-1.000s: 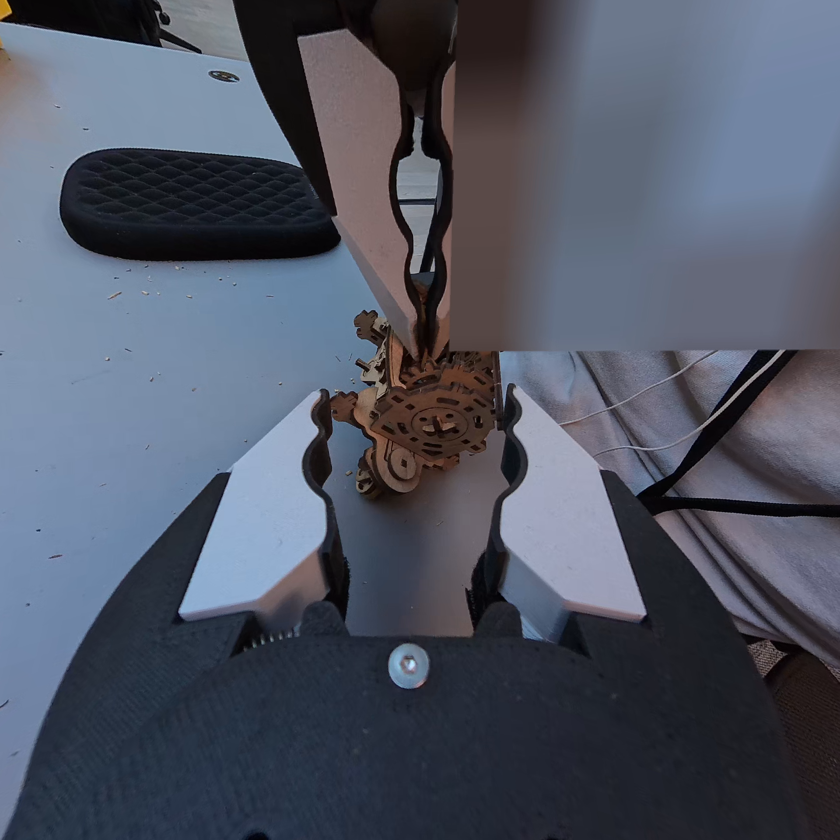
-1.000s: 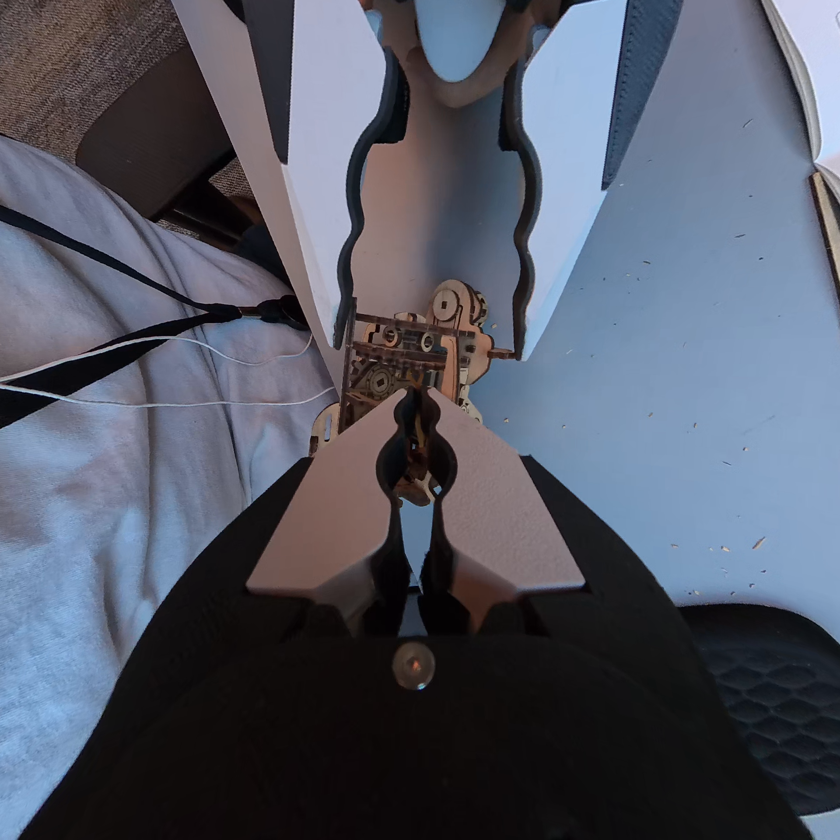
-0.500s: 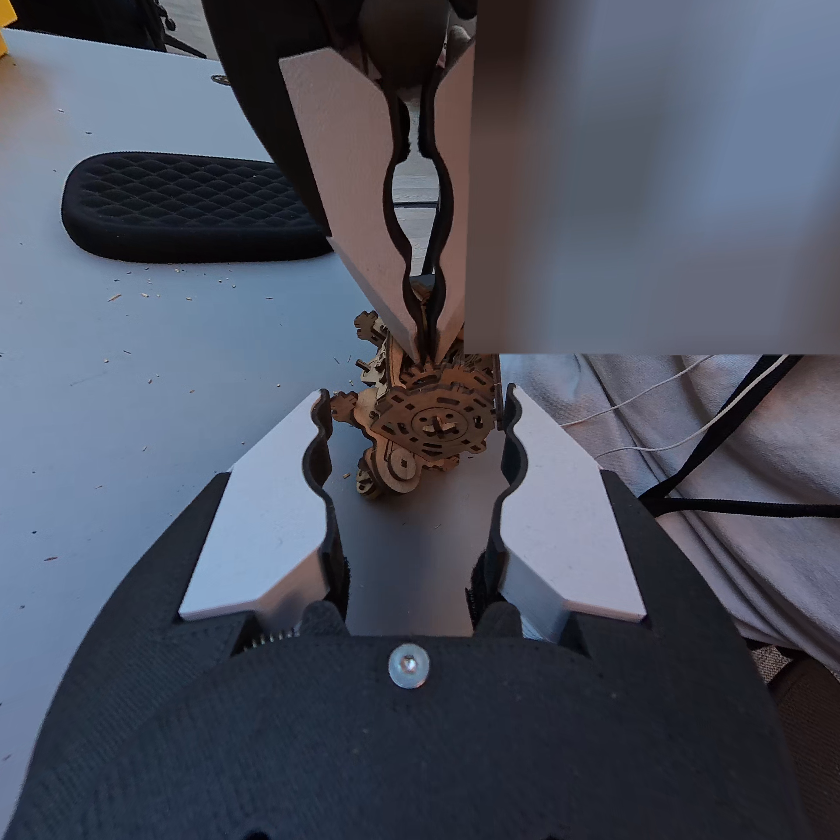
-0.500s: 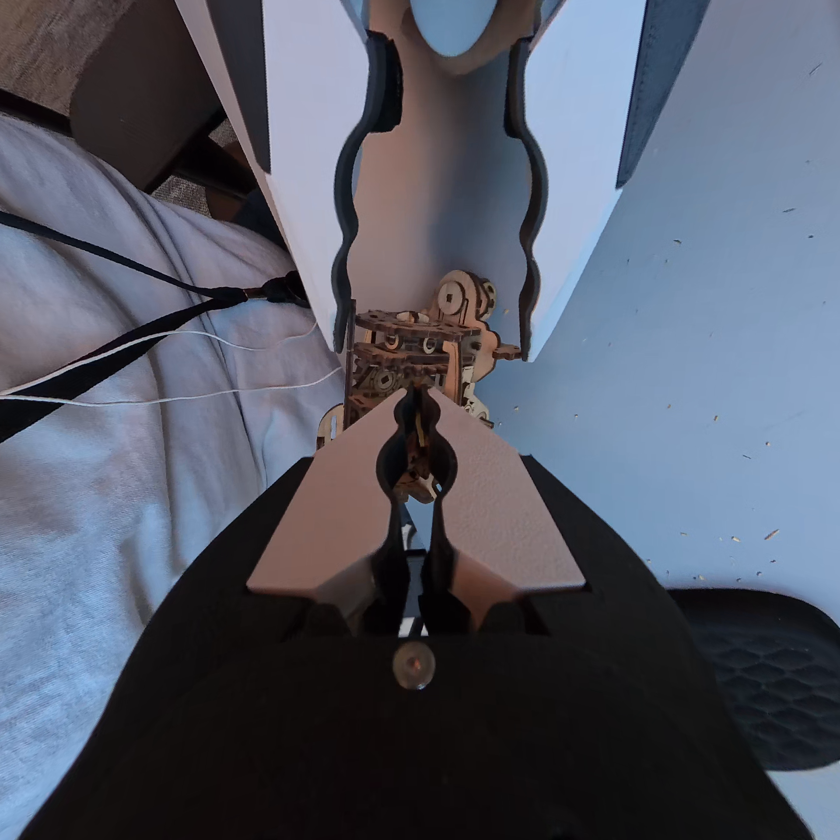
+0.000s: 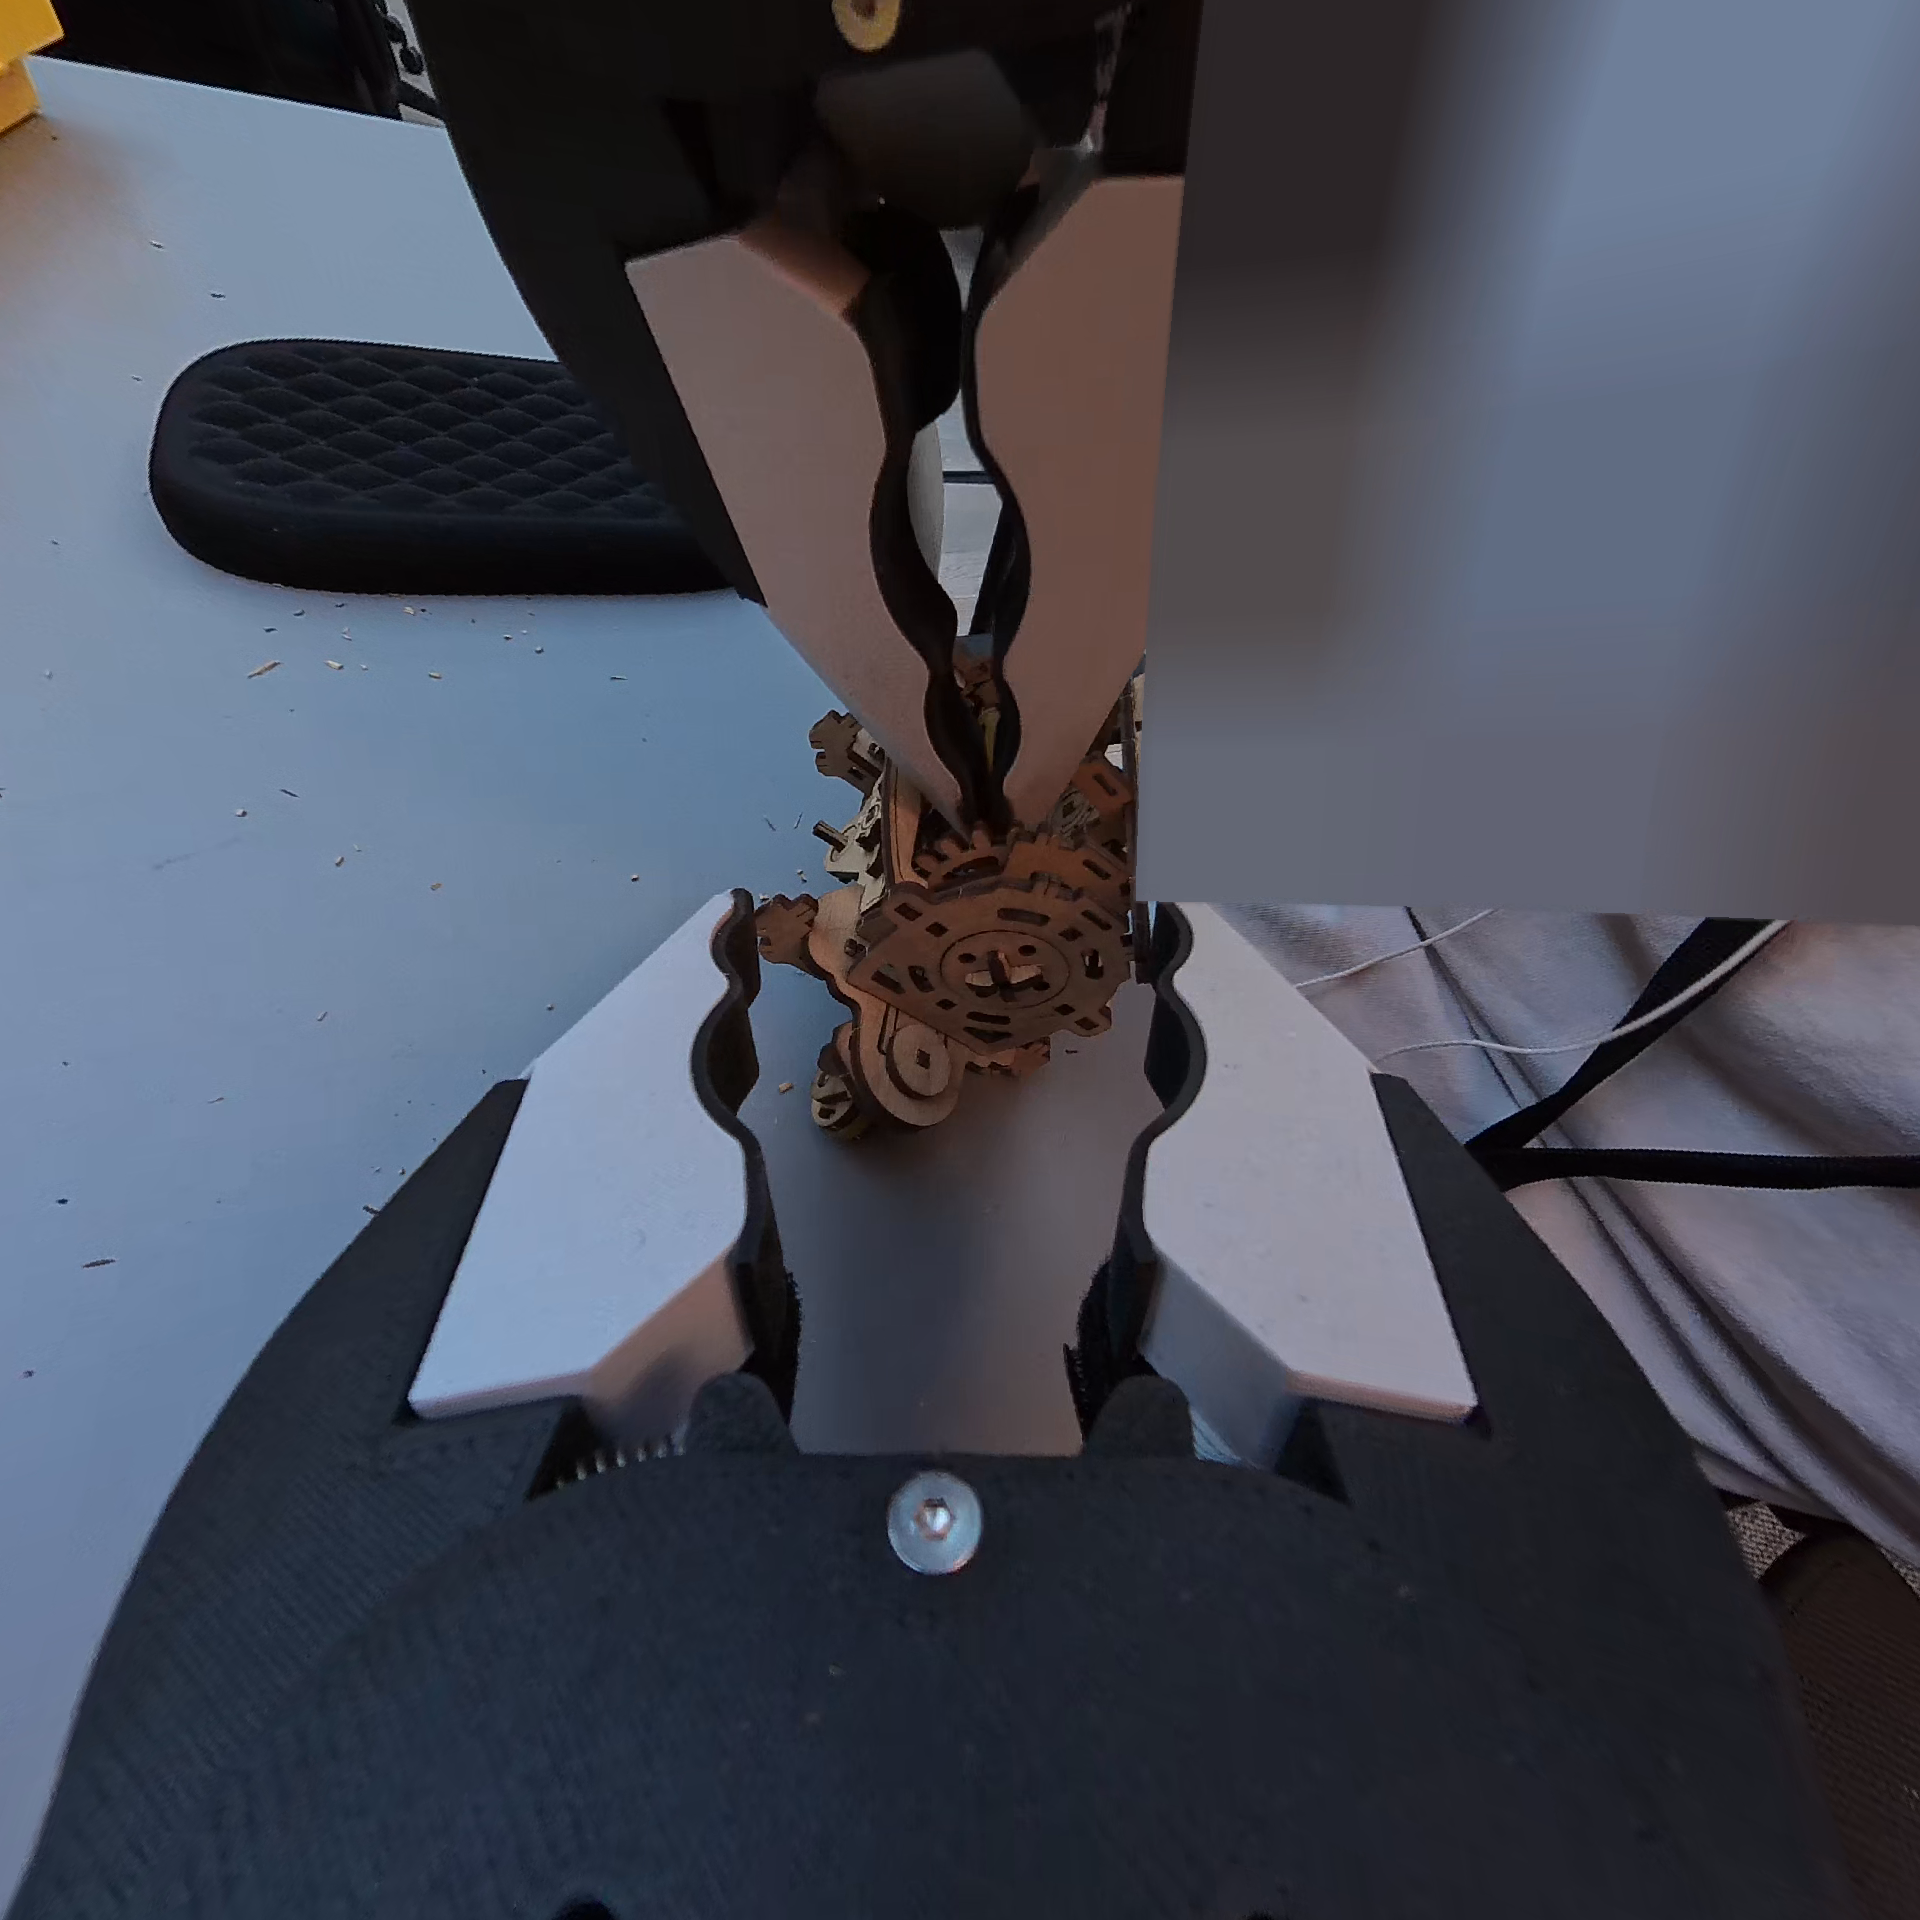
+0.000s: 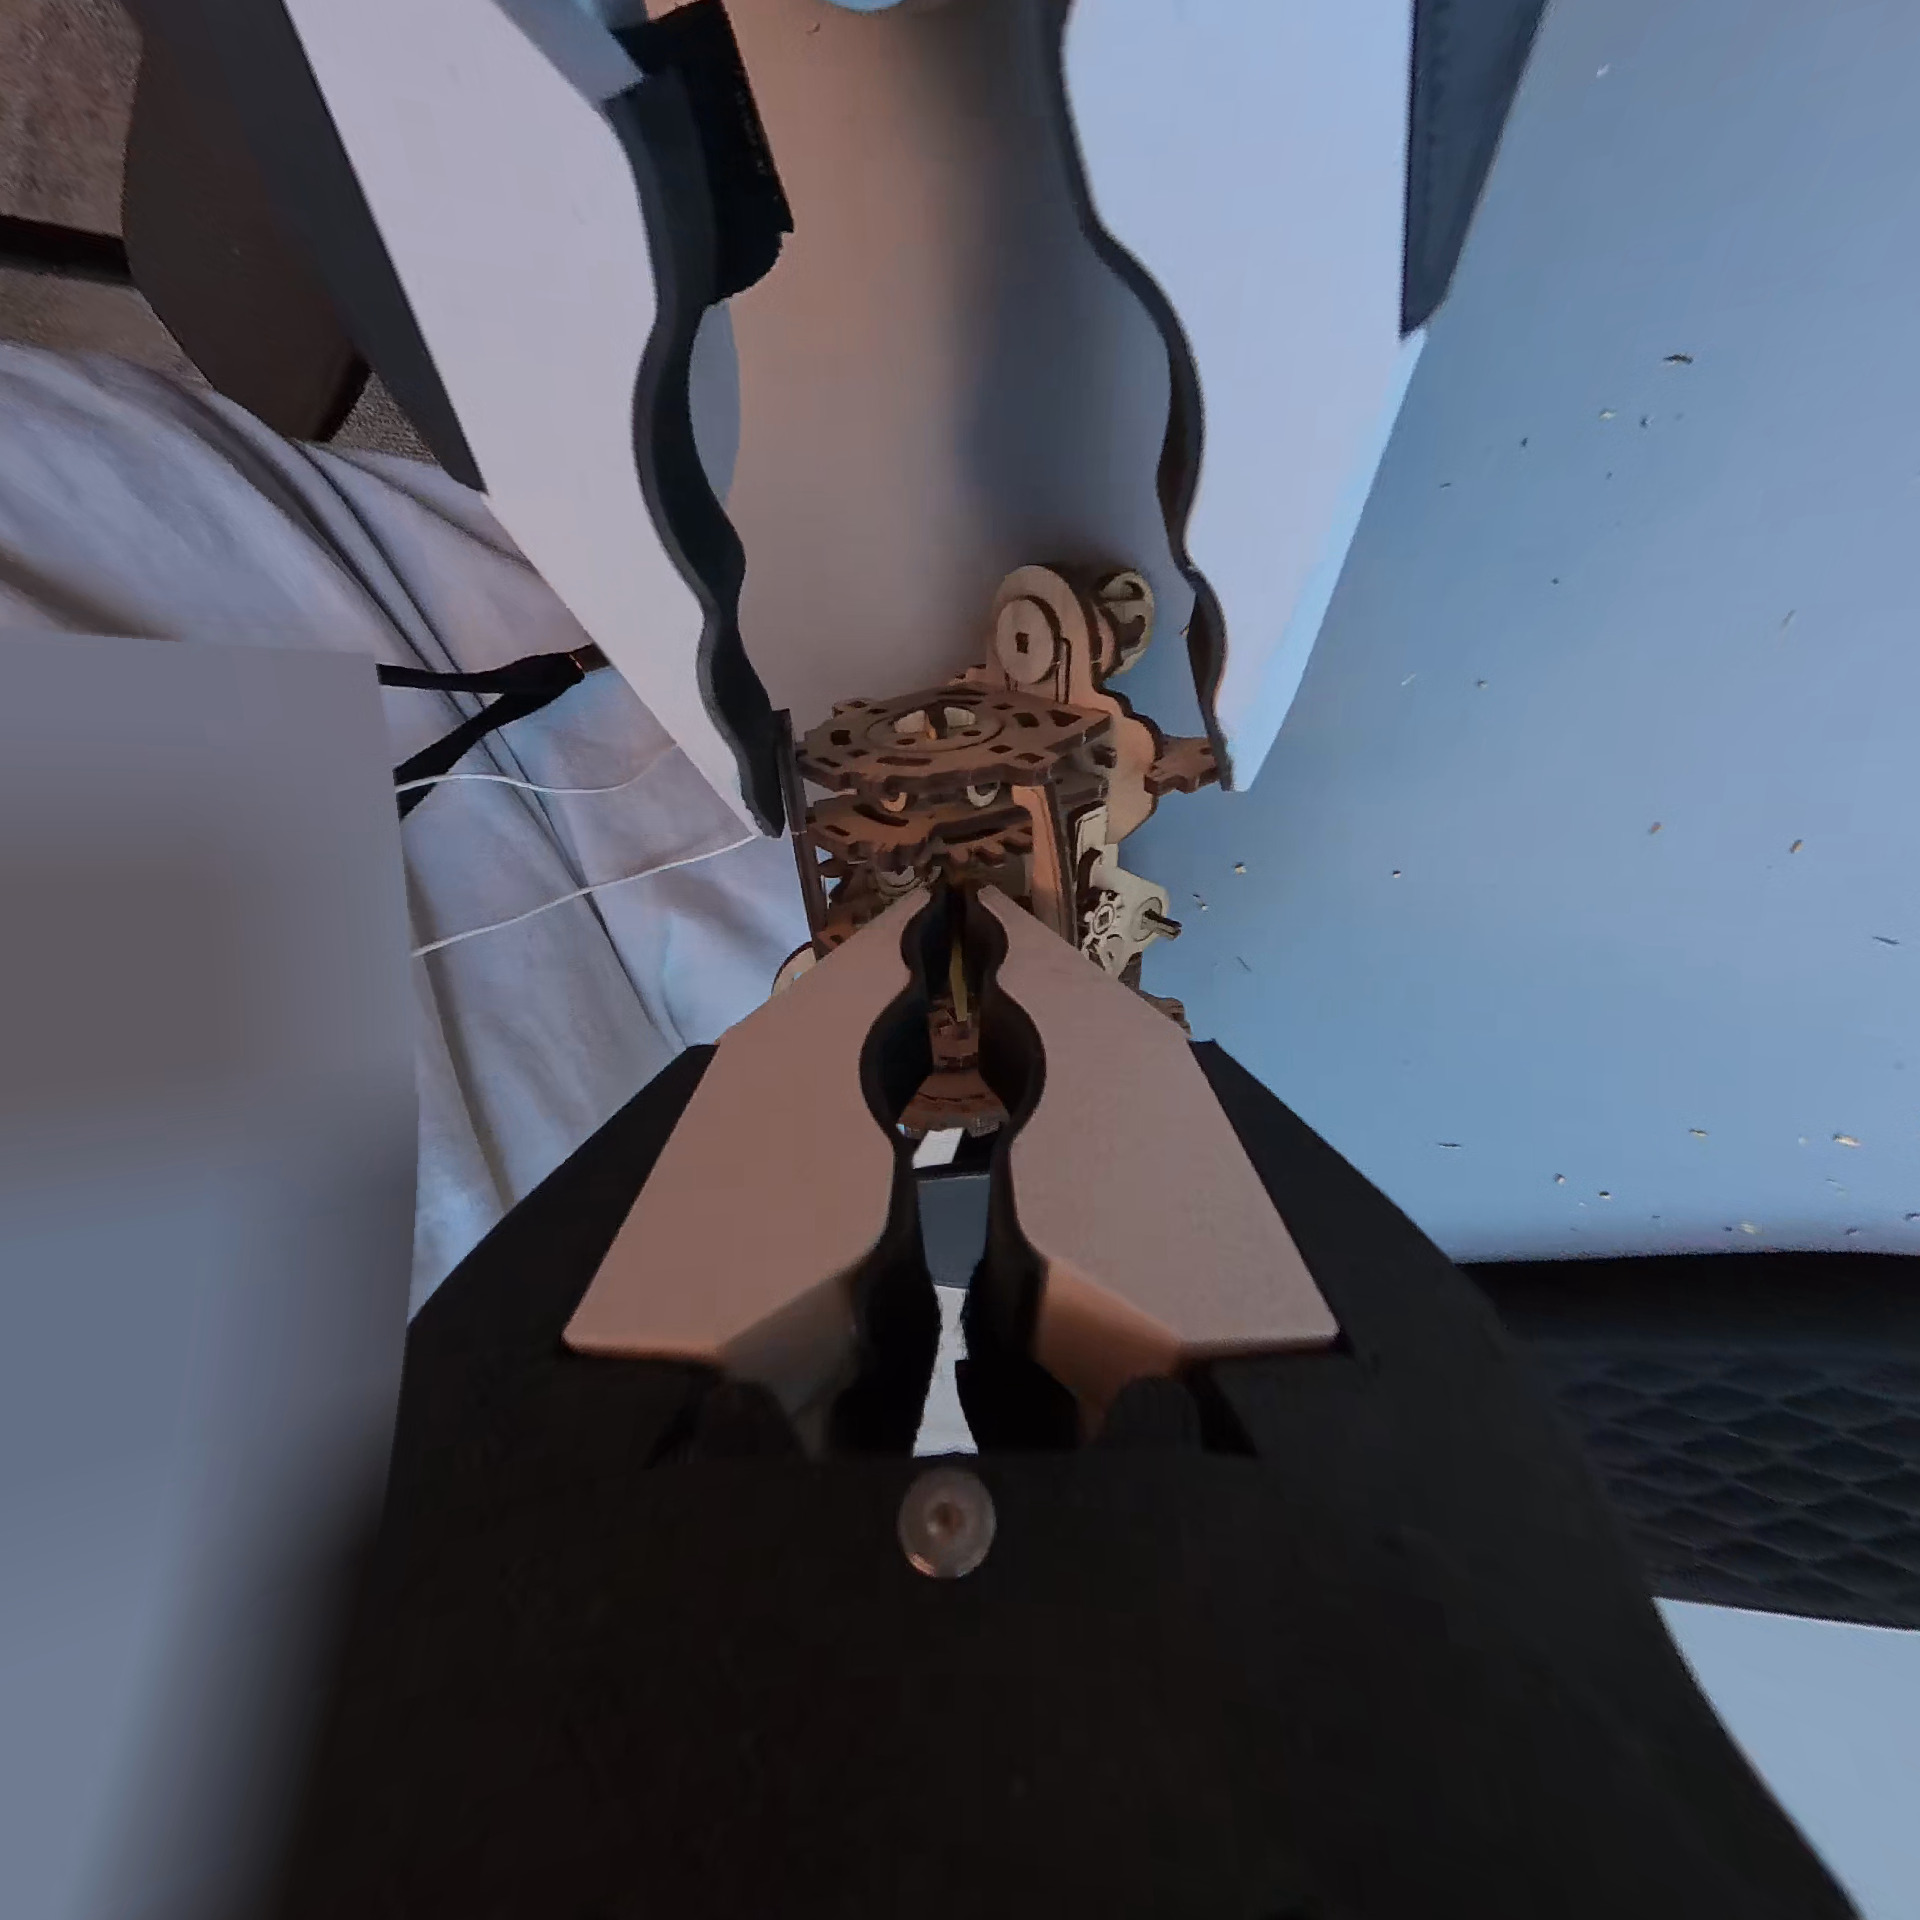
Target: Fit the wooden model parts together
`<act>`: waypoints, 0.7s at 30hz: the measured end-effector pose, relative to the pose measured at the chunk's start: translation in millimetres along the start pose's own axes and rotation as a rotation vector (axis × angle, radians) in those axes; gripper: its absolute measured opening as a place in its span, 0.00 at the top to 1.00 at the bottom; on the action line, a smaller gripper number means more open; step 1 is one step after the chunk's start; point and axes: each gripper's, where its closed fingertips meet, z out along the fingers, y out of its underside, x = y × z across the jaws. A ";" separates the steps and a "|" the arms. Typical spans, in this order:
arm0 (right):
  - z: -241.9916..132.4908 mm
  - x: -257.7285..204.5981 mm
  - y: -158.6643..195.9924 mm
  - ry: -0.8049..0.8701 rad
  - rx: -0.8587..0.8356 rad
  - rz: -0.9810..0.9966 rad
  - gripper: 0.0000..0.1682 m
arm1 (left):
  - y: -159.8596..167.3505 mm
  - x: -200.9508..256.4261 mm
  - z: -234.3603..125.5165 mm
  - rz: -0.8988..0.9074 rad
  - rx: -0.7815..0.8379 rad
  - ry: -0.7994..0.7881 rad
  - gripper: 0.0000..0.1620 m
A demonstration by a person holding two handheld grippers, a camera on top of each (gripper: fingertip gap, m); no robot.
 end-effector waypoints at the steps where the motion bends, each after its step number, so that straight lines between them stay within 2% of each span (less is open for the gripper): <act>1: 0.1 -0.2 -0.3 -0.003 0.009 0.014 1.00 | 0.0 0.1 -0.2 0.003 0.001 -0.002 0.54; 7: 1.0 -0.3 1.3 0.020 0.053 0.076 1.00 | -0.9 2.2 -0.4 0.025 0.008 -0.013 0.56; 19: 0.4 -7.8 -1.0 -0.067 0.160 0.187 1.00 | -1.2 8.8 1.1 0.084 0.006 -0.042 0.57; 21: -0.3 -6.2 -0.6 -0.062 0.164 0.198 1.00 | -2.0 10.8 0.1 0.097 0.011 -0.036 0.59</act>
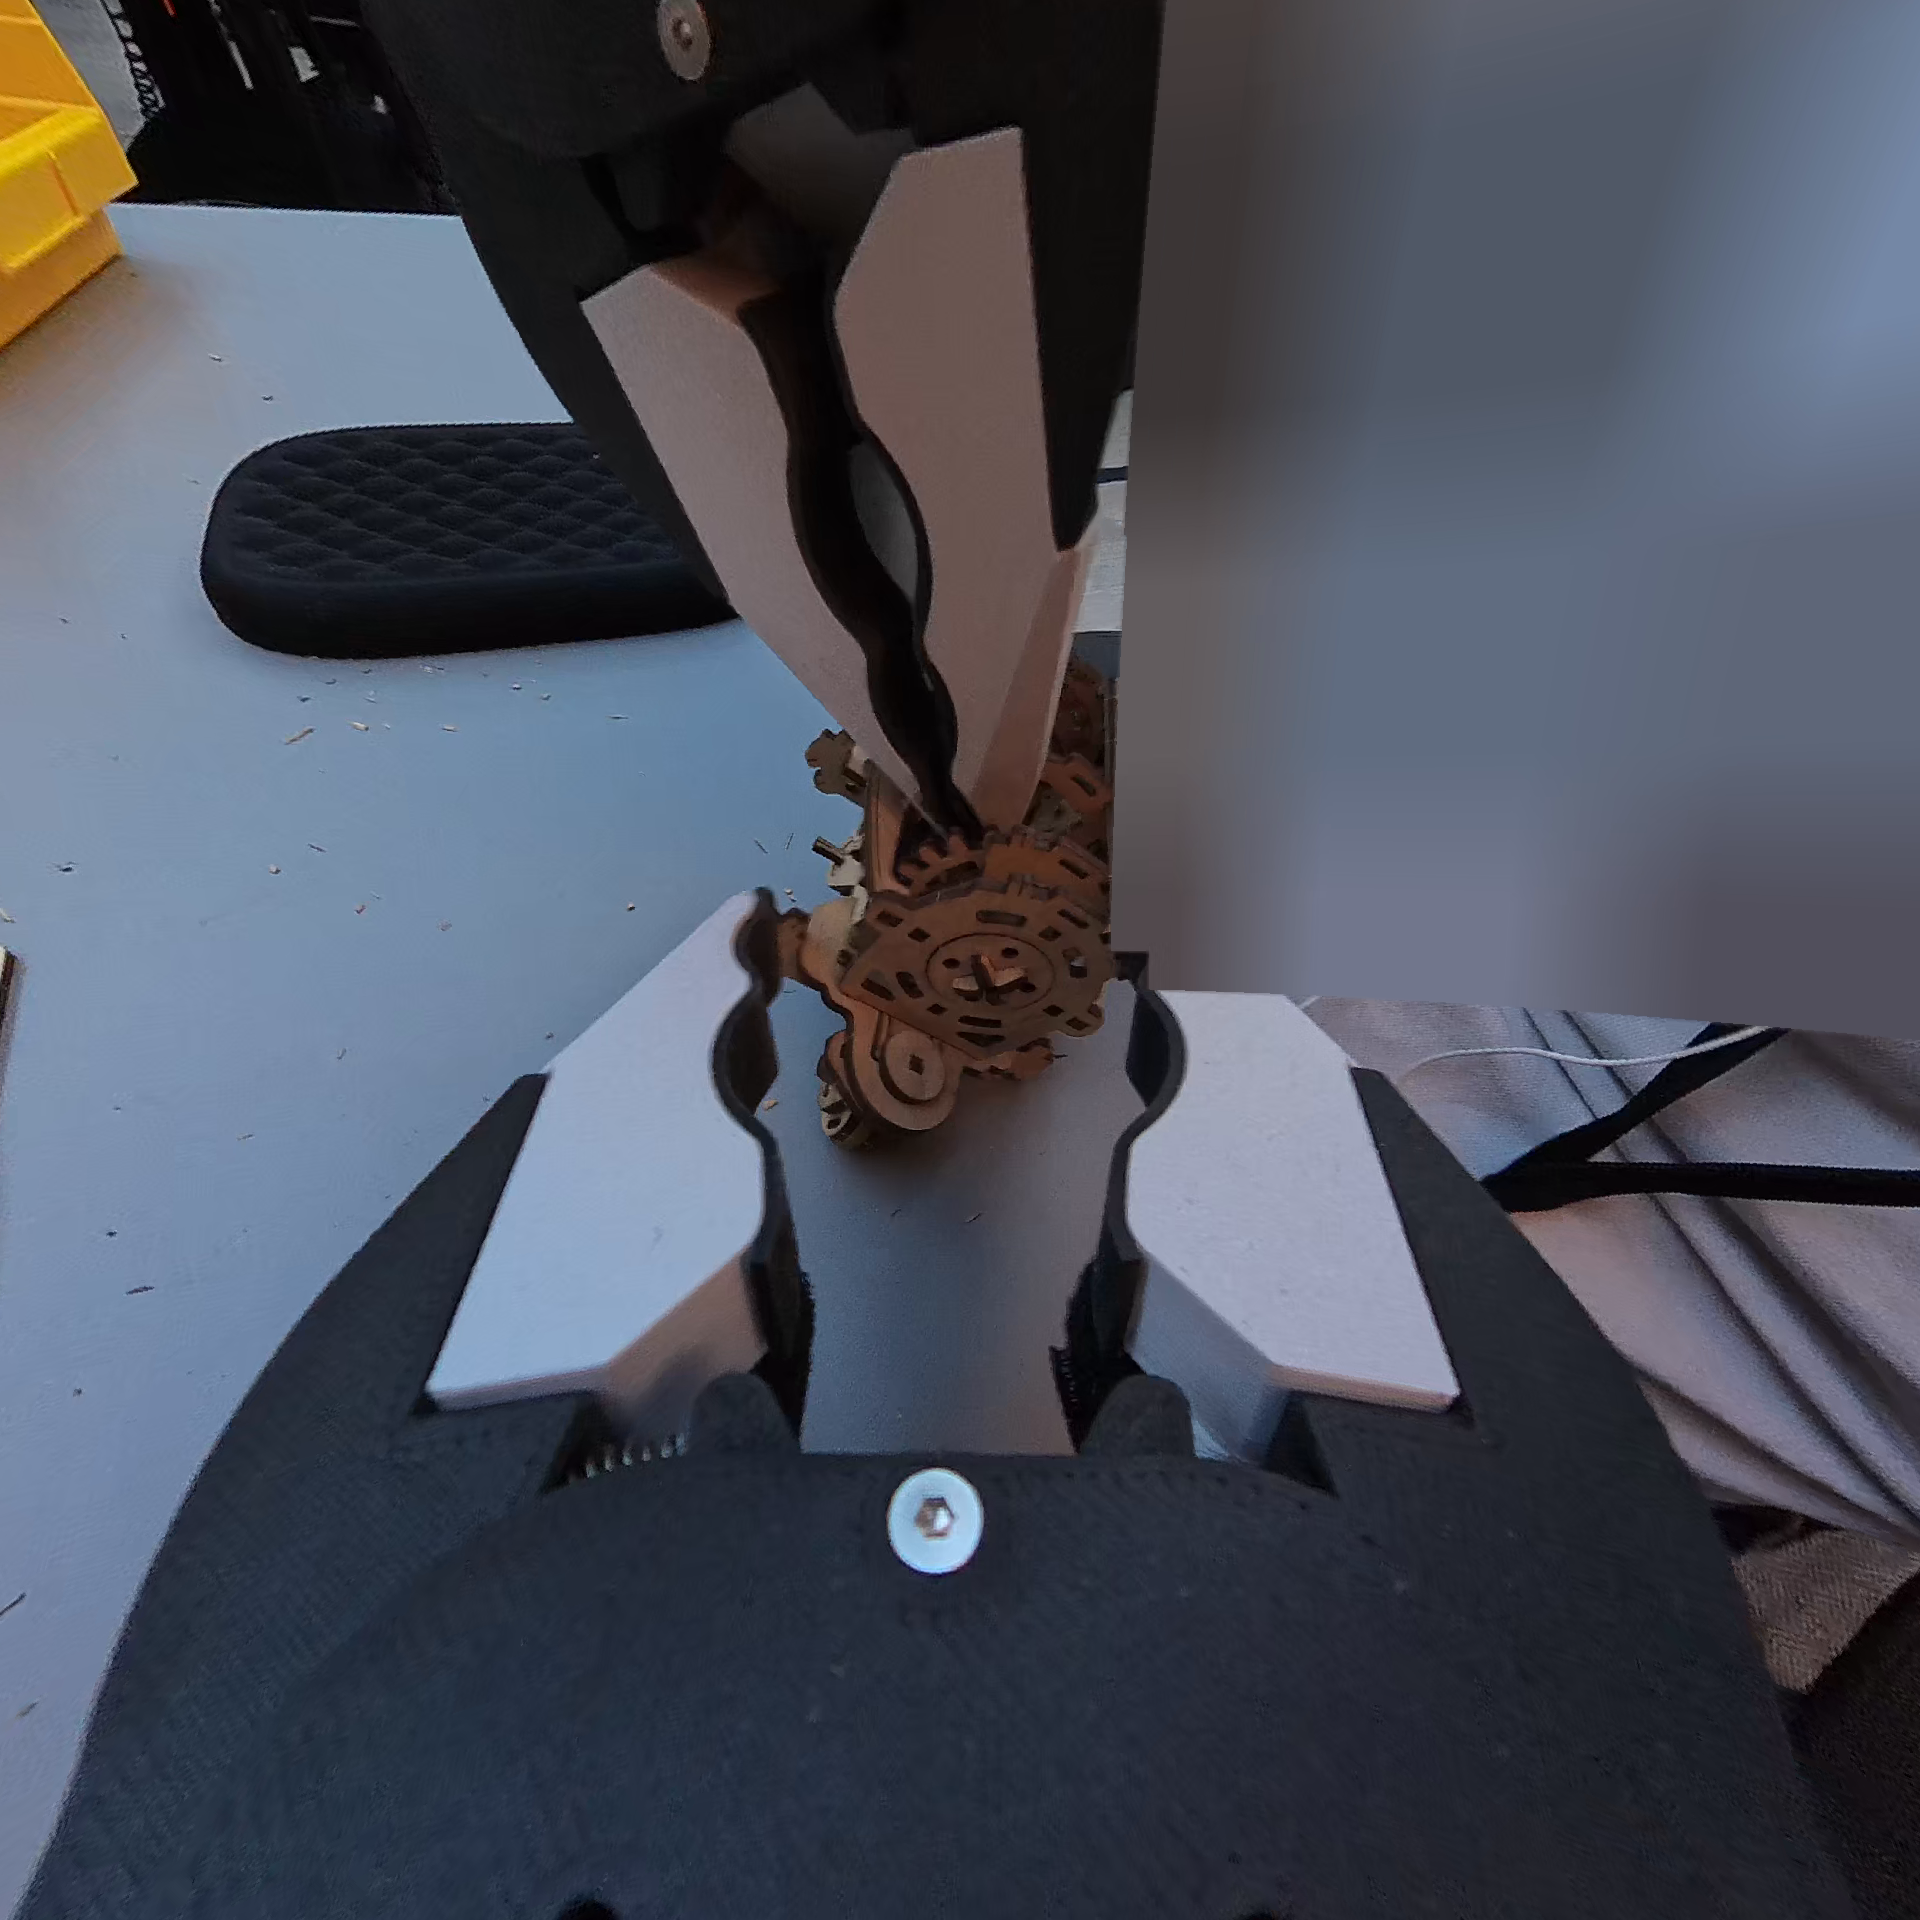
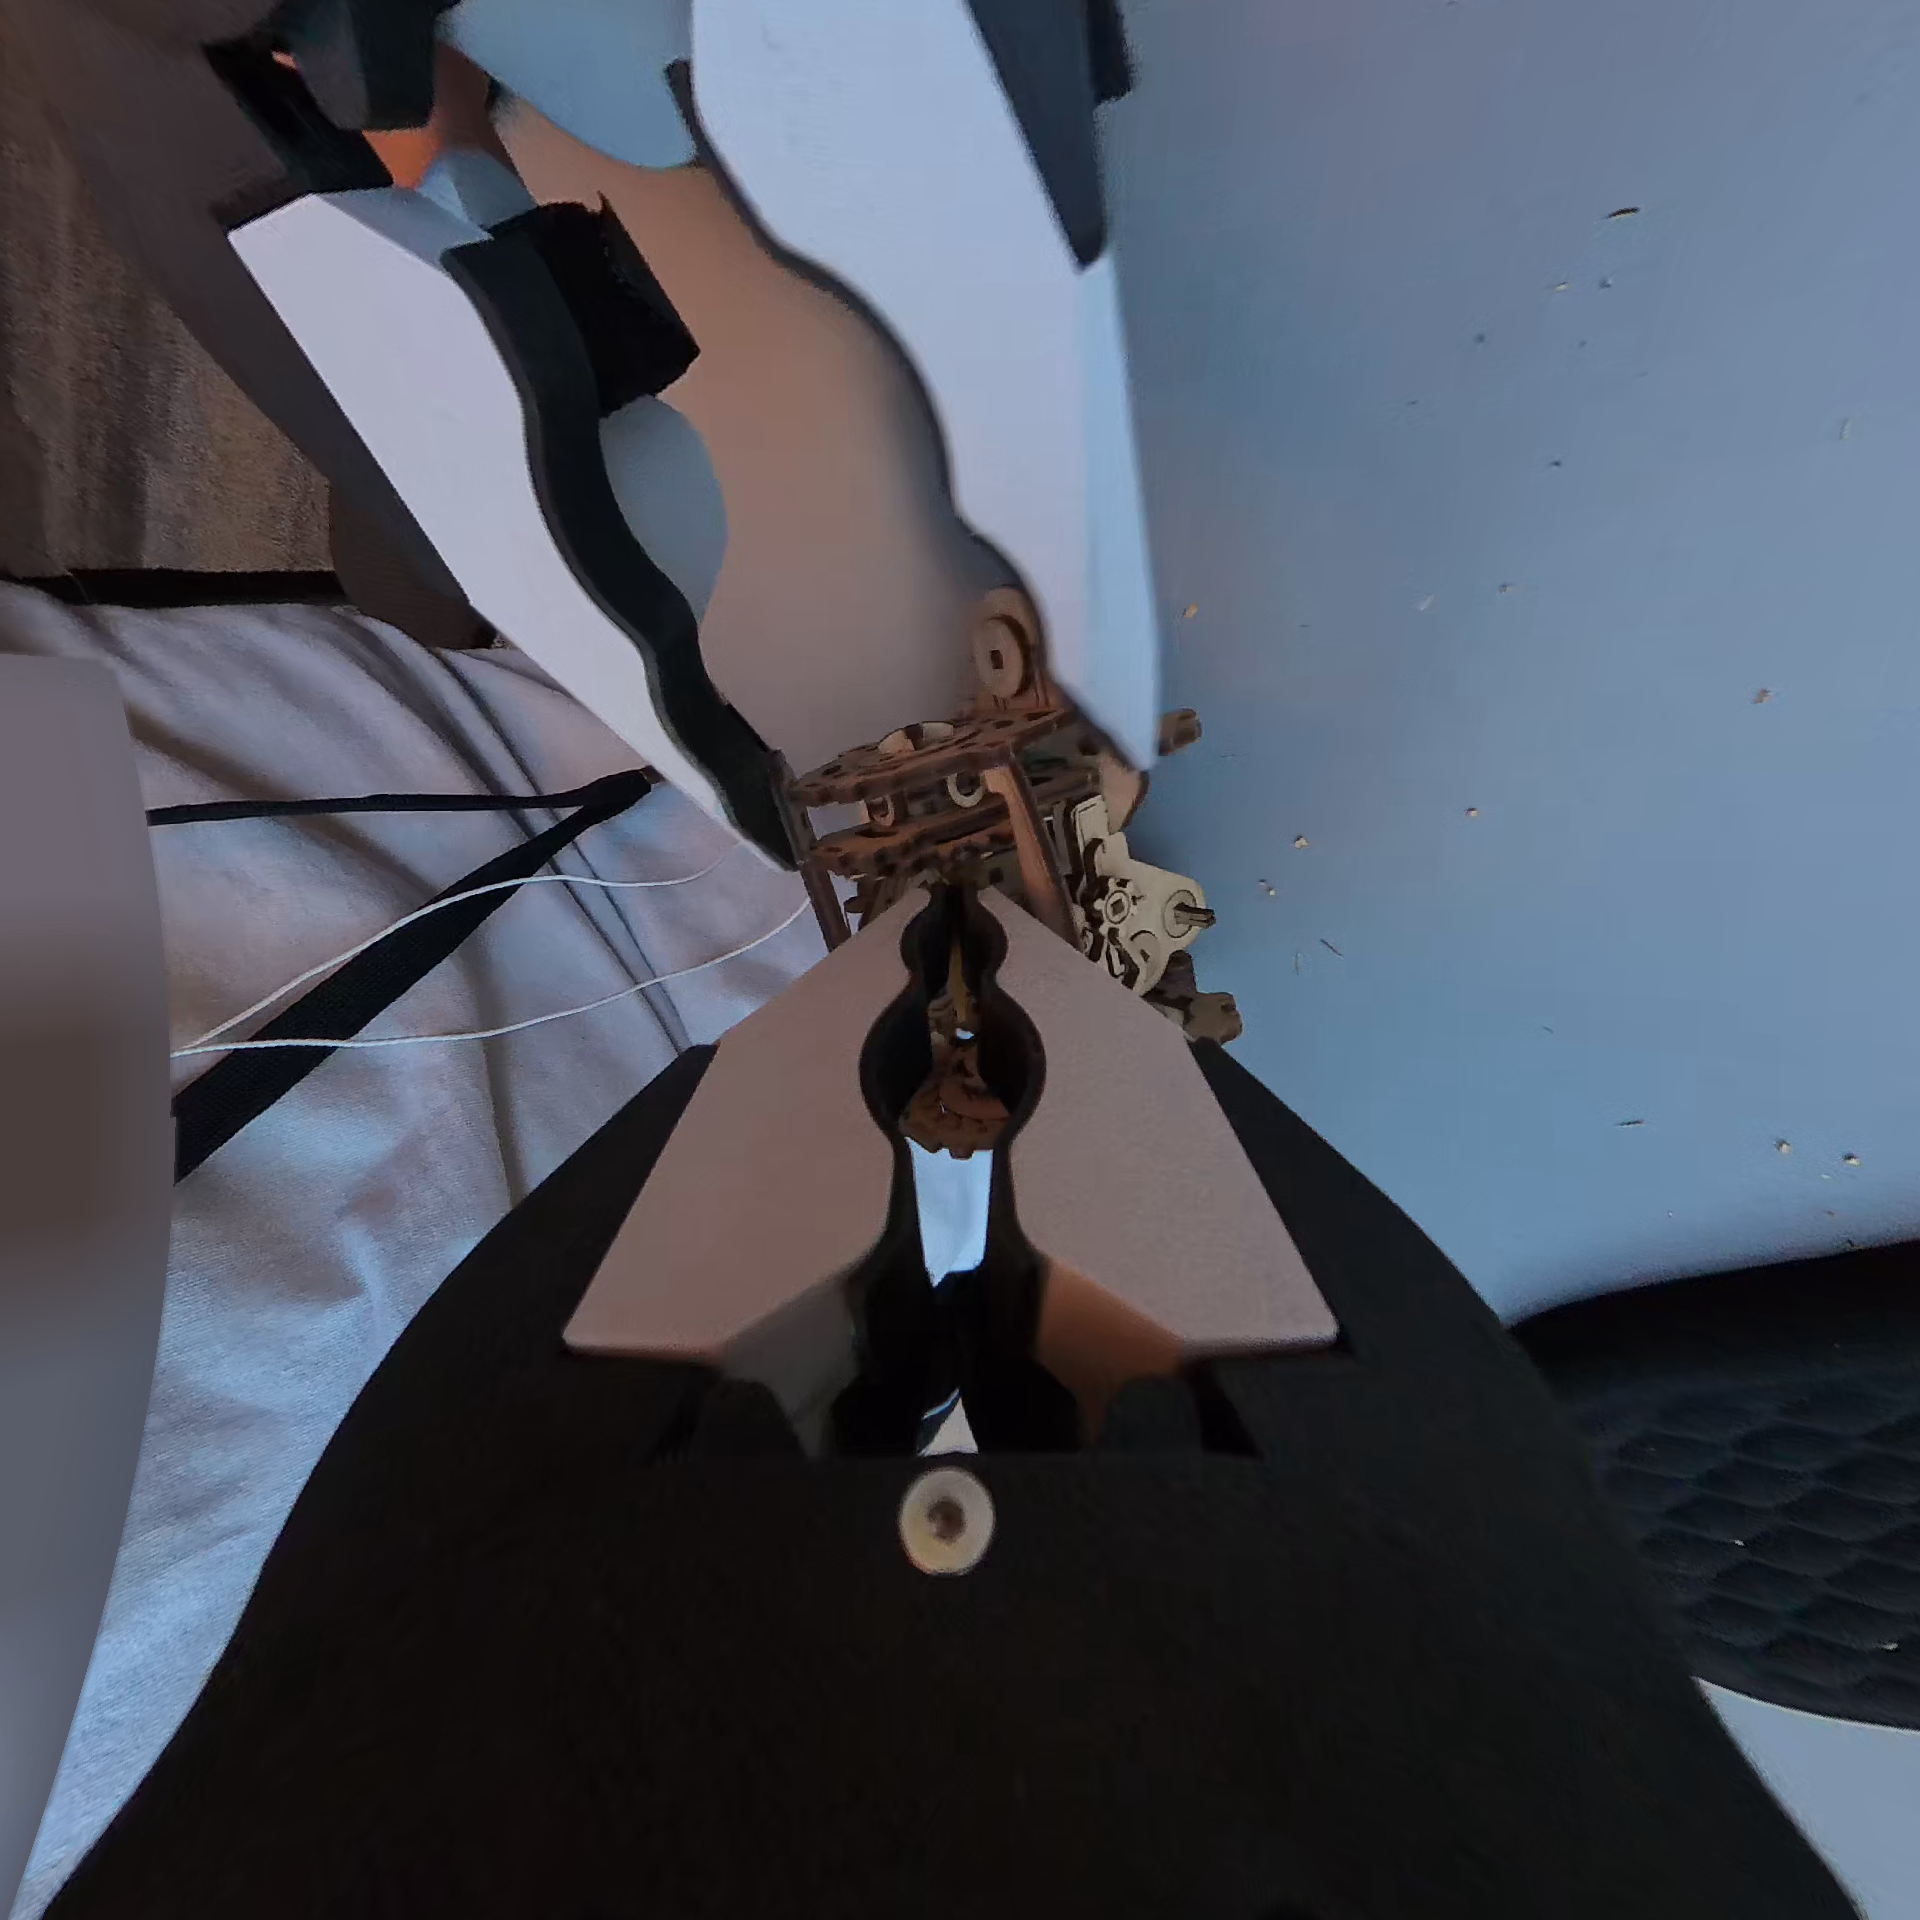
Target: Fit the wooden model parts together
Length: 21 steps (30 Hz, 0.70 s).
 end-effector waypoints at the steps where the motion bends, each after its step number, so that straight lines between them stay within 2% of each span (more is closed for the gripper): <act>1: -0.7 0.9 -0.3 0.005 0.003 0.000 1.00 | -0.8 3.2 -1.0 0.005 0.005 0.019 0.69; 6: -1.8 2.1 0.3 -0.005 0.004 0.010 1.00 | 4.0 -0.1 0.8 0.010 -0.018 -0.002 0.63; 15: -6.0 -0.9 1.9 -0.102 -0.004 0.060 1.00 | 2.5 1.3 -0.8 0.000 -0.002 0.013 0.65; 21: -10.3 -0.4 -0.1 -0.123 -0.028 0.054 1.00 | 2.7 -0.2 -1.0 0.001 -0.001 0.011 0.62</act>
